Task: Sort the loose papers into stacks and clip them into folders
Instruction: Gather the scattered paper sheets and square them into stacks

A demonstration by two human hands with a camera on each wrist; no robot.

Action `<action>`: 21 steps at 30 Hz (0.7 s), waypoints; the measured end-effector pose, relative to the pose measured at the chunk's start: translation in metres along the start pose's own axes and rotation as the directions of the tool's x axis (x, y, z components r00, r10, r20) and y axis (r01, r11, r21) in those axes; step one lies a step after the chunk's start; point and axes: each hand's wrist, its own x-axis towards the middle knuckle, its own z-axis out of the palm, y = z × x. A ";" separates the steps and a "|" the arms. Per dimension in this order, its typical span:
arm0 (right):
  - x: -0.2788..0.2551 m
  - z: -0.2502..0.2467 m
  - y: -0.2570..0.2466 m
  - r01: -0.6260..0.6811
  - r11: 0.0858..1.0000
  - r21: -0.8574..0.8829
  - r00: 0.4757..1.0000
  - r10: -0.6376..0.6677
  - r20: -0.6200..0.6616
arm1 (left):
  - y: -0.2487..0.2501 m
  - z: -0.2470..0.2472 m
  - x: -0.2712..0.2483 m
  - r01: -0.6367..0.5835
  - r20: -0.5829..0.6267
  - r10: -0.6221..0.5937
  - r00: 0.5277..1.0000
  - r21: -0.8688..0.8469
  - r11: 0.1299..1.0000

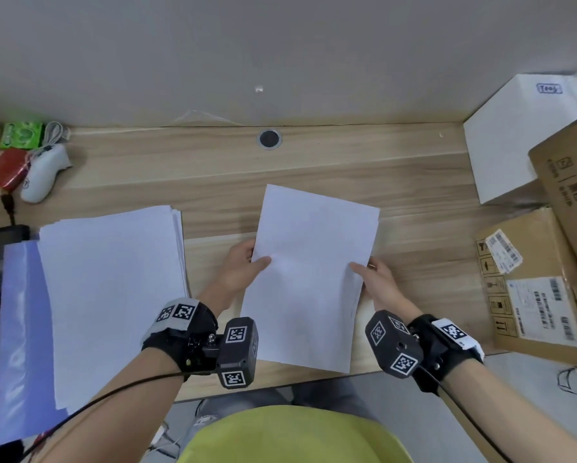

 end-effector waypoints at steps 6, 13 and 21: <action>-0.038 0.031 0.010 0.037 0.997 0.070 0.998 -0.040 0.054 | -0.008 -0.026 -0.021 -0.028 0.042 0.026 0.999 0.043 0.999; -0.088 0.056 -0.056 0.316 0.941 0.121 0.948 -0.317 -0.012 | 0.046 -0.062 -0.046 -0.208 0.006 0.208 0.978 -0.005 0.978; -0.148 0.080 -0.096 0.569 0.803 0.178 0.822 -0.560 -0.099 | 0.079 -0.086 -0.087 -0.362 -0.093 0.354 0.930 -0.078 0.929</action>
